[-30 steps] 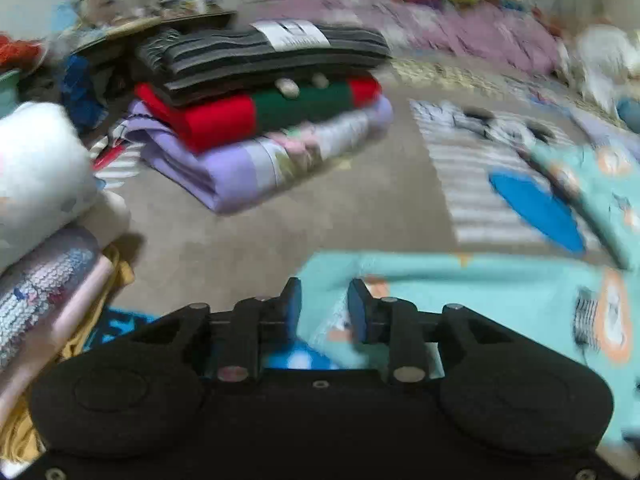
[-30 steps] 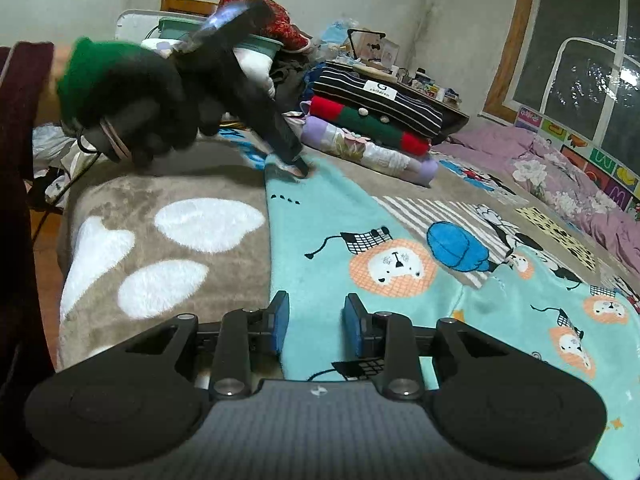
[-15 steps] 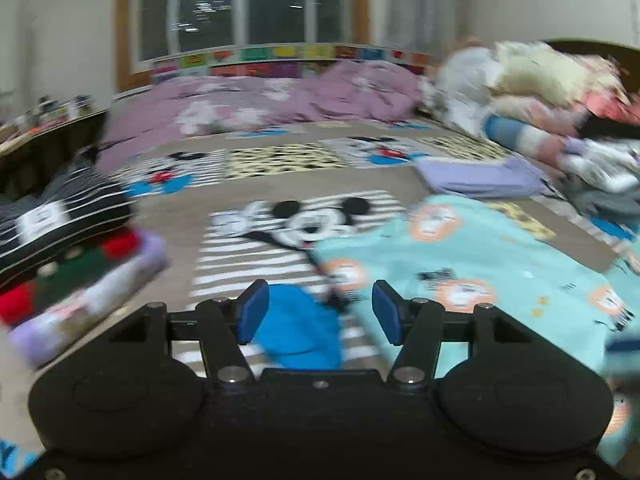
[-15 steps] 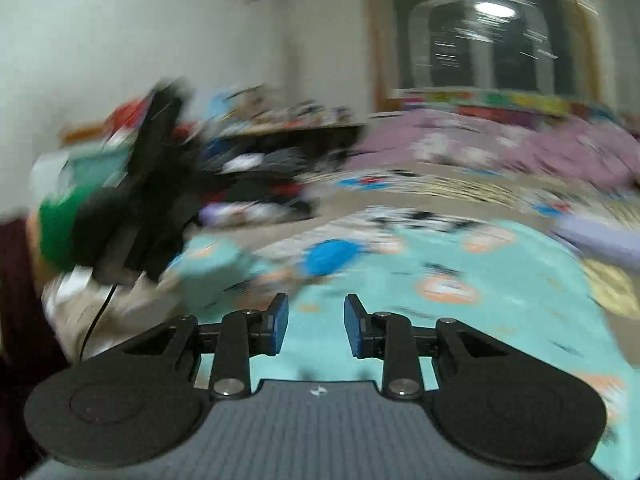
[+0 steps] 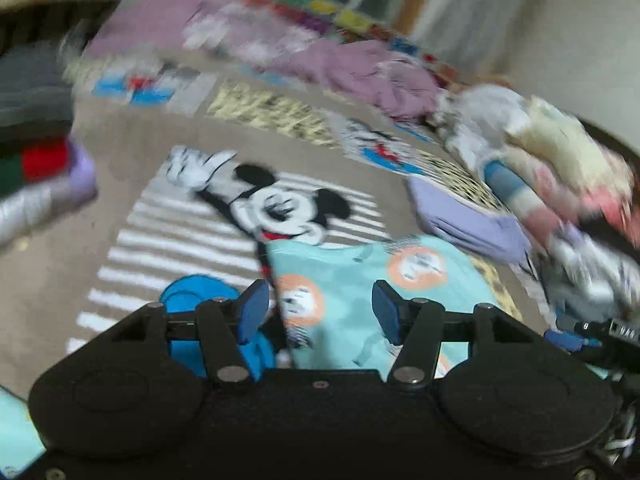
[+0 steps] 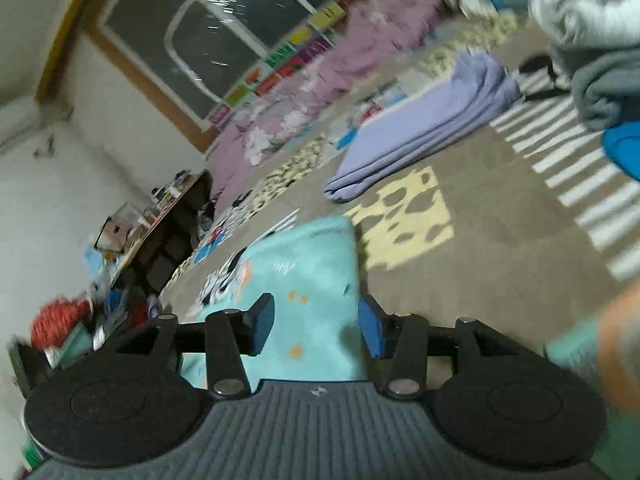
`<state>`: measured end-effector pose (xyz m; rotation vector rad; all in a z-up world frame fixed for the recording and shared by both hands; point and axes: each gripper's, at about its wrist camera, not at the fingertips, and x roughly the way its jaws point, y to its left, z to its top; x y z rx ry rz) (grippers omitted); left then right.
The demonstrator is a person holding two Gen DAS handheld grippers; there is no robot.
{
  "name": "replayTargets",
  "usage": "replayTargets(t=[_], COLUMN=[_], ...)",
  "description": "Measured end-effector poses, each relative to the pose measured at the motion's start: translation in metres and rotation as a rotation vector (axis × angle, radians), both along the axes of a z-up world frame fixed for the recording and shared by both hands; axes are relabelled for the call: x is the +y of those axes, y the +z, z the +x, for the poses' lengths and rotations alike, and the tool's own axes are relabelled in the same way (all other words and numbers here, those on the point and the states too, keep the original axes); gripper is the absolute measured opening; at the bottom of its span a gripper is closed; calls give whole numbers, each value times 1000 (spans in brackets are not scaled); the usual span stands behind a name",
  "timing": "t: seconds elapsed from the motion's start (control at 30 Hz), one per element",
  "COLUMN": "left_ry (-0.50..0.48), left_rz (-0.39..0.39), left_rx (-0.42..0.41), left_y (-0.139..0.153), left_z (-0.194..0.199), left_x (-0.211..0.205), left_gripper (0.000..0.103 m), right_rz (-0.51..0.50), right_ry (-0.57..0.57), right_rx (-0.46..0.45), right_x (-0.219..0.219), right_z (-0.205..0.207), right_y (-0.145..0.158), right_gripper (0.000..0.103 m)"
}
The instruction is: Fold clothes
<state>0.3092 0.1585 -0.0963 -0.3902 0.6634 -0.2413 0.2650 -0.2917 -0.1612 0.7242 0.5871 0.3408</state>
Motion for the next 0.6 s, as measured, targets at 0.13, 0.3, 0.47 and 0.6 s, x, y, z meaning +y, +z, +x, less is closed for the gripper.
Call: replayTargets(t=[0.13, 0.3, 0.47, 0.6], left_ry=[15, -16, -23, -28], left_rz=[-123, -177, -237, -287], left_rx=[83, 147, 173, 193], left_y=[-20, -35, -42, -48], left_z=[33, 59, 66, 70], left_x=[13, 10, 16, 21], left_gripper=[56, 56, 55, 55], right_rz=[15, 44, 122, 242], right_ry=[28, 54, 87, 147], right_rx=[84, 170, 217, 301], right_x=[-4, 1, -1, -11], right_z=[64, 115, 139, 158], right_y=[-10, -34, -39, -36], right_gripper=[55, 56, 59, 72])
